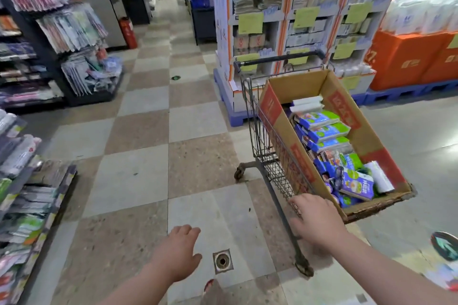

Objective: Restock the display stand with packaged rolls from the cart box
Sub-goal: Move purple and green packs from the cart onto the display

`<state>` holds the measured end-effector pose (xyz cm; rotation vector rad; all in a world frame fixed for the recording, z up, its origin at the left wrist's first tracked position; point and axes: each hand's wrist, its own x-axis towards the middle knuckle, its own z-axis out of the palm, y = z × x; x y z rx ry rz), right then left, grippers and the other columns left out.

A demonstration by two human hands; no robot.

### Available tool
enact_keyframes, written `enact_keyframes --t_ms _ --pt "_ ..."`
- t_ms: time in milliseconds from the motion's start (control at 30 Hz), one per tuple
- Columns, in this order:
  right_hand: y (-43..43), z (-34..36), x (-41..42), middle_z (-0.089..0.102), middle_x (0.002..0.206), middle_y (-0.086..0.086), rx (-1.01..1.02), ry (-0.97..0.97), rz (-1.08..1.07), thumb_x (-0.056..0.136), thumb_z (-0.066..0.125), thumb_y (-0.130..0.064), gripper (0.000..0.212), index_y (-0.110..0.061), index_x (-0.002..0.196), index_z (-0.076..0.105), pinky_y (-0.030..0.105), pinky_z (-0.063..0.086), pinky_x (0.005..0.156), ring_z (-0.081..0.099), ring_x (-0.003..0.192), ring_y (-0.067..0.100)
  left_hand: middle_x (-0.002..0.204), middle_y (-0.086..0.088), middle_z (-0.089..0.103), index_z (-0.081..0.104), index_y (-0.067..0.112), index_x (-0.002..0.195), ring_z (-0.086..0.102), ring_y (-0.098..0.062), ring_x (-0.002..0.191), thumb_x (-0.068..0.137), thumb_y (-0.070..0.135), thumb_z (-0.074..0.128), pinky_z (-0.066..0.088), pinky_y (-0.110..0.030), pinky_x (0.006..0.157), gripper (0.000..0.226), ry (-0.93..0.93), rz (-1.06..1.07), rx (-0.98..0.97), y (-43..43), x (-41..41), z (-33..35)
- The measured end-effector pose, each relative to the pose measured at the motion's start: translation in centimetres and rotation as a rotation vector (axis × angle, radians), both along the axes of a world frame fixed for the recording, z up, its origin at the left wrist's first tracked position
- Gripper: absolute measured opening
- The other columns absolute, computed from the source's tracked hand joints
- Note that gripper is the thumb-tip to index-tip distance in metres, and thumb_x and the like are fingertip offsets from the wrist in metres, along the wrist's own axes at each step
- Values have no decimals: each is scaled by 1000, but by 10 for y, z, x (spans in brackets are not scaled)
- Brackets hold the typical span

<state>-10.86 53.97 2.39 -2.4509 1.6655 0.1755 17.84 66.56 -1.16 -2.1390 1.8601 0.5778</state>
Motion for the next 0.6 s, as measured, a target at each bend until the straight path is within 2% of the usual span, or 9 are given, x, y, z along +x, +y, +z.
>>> enact_keyframes --t_ms 300,600 --pt "-88 -13 22 46 139 -10 60 1 -234 90 43 -39 48 -33 137 42 34 34 106 42 131 17 150 1 32 25 22 148 33 -21 136 95 44 44 34 -35 106 60 -12 -243 -57 -191 39 11" --pt "-140 -29 -24 46 138 -6 147 36 -456 90 44 -39 49 -30 138 38 31 34 102 42 130 20 145 -1 38 30 22 146 38 -21 132 91 39 48 38 -33 103 60 136 -496 -160 -357 -29 32"
